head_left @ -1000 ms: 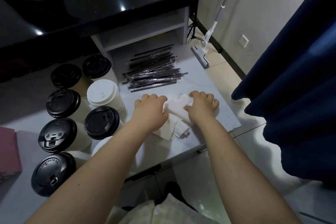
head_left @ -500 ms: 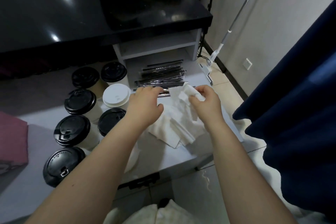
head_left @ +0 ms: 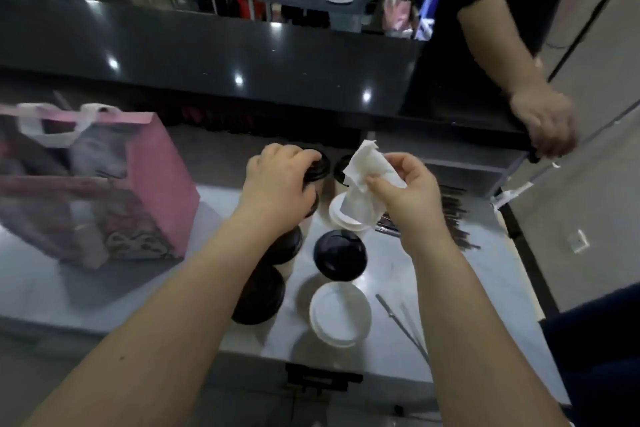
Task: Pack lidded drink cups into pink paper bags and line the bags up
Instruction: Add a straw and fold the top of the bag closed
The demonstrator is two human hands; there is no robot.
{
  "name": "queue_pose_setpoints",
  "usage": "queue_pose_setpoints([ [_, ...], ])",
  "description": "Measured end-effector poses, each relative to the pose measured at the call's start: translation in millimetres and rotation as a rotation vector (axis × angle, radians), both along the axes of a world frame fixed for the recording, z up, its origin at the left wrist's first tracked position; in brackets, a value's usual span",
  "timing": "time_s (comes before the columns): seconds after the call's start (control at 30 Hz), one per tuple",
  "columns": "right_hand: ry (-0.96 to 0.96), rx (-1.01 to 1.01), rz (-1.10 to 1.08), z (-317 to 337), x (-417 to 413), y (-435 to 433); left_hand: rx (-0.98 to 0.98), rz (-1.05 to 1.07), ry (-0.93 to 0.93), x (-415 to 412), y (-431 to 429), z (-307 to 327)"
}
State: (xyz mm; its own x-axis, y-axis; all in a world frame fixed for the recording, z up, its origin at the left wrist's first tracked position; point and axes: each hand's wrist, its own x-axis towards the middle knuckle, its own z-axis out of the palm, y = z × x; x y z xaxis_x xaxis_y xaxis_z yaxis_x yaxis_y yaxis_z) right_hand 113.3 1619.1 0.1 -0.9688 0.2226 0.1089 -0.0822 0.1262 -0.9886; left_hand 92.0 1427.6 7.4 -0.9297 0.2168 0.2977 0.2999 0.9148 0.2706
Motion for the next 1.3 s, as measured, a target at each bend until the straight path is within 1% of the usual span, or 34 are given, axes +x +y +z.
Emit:
queue_pose_setpoints([
  [0.2,0.074,0.038,0.193,24,-27,-104,-0.022,0.129,0.056,-8,-106,17],
  [0.3,0.129,0.034,0.24,36,-40,-159,-0.016,0.174,0.084,-11,-165,27],
  [0.5,0.26,-0.031,0.323,70,-63,-276,0.085,0.207,0.159,-22,-310,46],
  [0.57,0.279,0.001,0.392,76,-70,-315,0.117,0.185,0.139,-29,-357,46],
  [0.67,0.242,0.096,0.458,69,-78,-362,0.149,0.092,0.082,-44,-408,36],
  [0.77,0.194,0.321,0.489,56,-84,-391,0.181,-0.003,0.037,-64,-433,25],
  [0.83,0.132,0.531,0.532,49,-89,-402,0.189,-0.055,-0.006,-76,-440,20],
  [0.87,0.101,0.681,0.524,46,-93,-405,0.187,-0.074,-0.032,-82,-442,19],
  [0.93,0.07,1.05,0.432,44,-103,-412,0.184,-0.103,-0.083,-93,-445,15],
  [0.97,0.092,1.207,0.368,43,-108,-414,0.184,-0.115,-0.101,-97,-447,13],
  [1.0,0.14,1.314,0.32,42,-113,-417,0.19,-0.128,-0.115,-100,-448,11],
  [1.07,0.201,1.443,0.32,35,-119,-420,0.201,-0.159,-0.148,-104,-450,5],
  [1.1,0.192,1.488,0.35,32,-120,-421,0.196,-0.173,-0.168,-105,-449,3],
  [1.13,0.159,1.499,0.381,27,-120,-422,0.187,-0.185,-0.186,-106,-449,1],
  [1.17,0.118,1.465,0.399,24,-119,-421,0.181,-0.192,-0.201,-107,-448,-1],
  [1.23,0.091,1.319,0.392,23,-113,-417,0.204,-0.197,-0.205,-108,-448,-4],
  [1.3,0.129,1.122,0.37,26,-109,-408,0.27,-0.214,-0.184,-109,-450,-6],
])
